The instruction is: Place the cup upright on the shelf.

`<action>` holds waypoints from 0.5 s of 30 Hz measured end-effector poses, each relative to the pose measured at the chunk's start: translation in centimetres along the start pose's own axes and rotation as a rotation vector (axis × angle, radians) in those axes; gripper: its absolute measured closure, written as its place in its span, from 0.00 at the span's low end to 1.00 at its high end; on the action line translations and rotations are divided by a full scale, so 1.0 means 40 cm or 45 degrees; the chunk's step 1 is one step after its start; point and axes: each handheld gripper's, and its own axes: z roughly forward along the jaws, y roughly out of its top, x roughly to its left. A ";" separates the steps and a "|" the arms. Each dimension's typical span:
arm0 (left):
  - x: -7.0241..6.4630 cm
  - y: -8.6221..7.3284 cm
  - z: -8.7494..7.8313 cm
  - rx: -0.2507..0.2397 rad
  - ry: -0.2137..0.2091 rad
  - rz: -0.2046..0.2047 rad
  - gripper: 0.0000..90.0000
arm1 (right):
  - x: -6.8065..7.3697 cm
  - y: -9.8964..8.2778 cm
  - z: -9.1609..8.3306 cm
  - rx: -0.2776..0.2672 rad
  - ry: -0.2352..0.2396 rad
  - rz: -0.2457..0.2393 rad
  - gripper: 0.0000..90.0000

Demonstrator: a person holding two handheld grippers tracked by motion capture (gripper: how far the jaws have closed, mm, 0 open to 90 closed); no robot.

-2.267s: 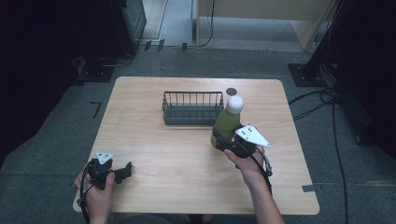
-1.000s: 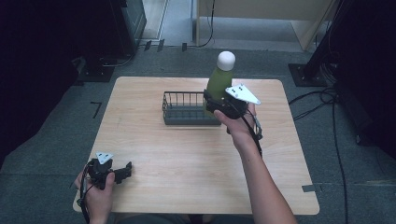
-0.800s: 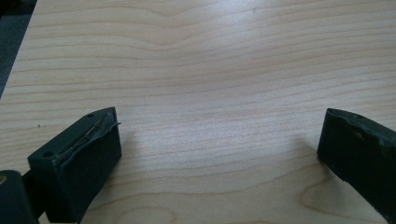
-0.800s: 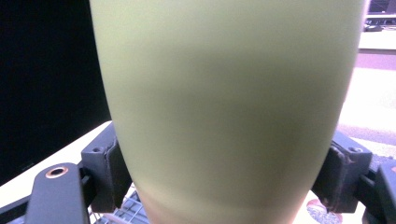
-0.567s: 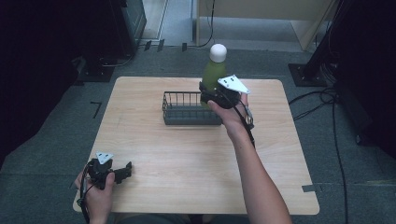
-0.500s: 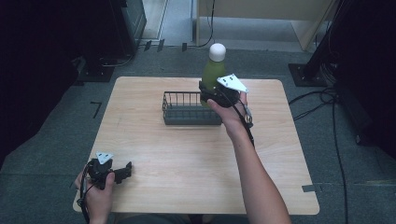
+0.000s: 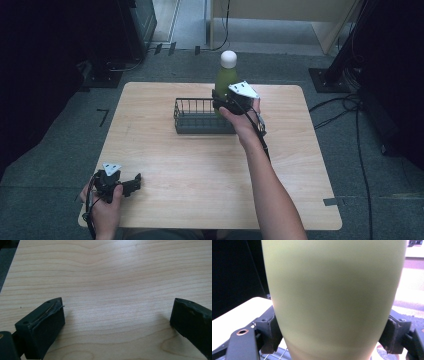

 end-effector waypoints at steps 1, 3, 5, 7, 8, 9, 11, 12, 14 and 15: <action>0.000 0.000 0.000 0.000 0.000 0.000 0.00 | -0.001 -0.009 0.005 0.008 -0.001 0.004 0.22; 0.000 0.000 0.000 0.000 0.000 0.000 0.00 | -0.001 -0.014 0.008 0.012 -0.001 0.004 0.22; 0.000 0.000 0.000 0.000 0.000 0.000 0.00 | -0.003 -0.024 0.014 0.023 -0.006 0.003 0.22; 0.000 0.000 0.000 0.000 0.000 0.000 0.00 | -0.003 -0.037 0.019 0.038 -0.010 0.005 0.22; 0.000 0.000 0.000 0.000 0.000 0.000 0.00 | -0.003 -0.037 0.019 0.038 -0.010 0.005 0.22; 0.000 0.000 0.000 0.000 0.000 0.000 0.00 | -0.004 -0.041 0.020 0.042 -0.010 0.002 0.22; 0.000 0.000 0.000 0.000 0.000 0.000 0.00 | -0.004 -0.048 0.024 0.055 -0.010 -0.005 0.22; 0.000 0.000 0.000 0.000 0.000 0.000 0.00 | -0.003 -0.050 0.025 0.060 -0.009 -0.003 0.22; 0.000 0.000 0.000 0.001 0.000 0.000 0.00 | -0.003 -0.056 0.027 0.064 -0.010 -0.004 0.22; 0.000 0.000 0.000 0.000 0.000 0.000 0.00 | -0.003 -0.058 0.028 0.064 -0.010 -0.003 0.22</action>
